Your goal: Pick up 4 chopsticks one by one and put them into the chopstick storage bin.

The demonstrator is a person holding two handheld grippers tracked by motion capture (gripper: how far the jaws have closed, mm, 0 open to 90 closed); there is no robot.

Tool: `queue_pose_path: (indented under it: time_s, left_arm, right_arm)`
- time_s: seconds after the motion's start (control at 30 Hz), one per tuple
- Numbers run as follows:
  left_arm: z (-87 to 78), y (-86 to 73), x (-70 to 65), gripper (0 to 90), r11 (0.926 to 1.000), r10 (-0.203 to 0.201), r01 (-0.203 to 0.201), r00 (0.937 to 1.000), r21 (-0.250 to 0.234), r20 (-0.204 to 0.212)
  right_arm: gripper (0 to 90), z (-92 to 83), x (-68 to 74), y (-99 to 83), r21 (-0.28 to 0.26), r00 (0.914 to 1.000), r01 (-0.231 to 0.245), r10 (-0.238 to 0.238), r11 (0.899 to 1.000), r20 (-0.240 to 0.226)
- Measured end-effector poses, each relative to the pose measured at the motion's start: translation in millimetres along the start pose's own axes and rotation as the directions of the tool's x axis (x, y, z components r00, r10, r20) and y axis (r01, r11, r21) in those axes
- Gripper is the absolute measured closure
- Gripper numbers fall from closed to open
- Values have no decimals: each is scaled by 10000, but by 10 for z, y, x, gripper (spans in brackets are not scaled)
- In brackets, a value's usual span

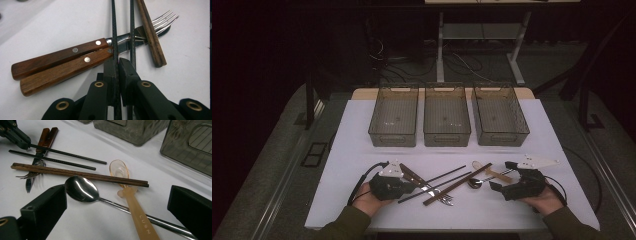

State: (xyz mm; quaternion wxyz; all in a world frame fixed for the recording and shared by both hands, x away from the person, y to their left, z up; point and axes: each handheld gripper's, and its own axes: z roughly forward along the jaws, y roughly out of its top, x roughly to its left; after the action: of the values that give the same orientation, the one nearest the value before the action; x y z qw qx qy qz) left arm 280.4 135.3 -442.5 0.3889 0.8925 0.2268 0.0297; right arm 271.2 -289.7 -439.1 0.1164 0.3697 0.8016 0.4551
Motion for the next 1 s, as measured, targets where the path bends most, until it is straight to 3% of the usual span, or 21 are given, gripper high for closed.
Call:
queue_pose_path:
  time_s: [0.63,1.0]
  left_arm:
    - [-110,18,29,844,9978,-196,184,9996,-643,-187]
    - [-220,11,60,844,9924,-395,346,9984,-1182,-396]
  right_arm:
    - [24,-2,-2,1,-31,10000,24,-24,10000,17]
    - [24,-3,-3,1,-48,10000,40,-40,10000,23]
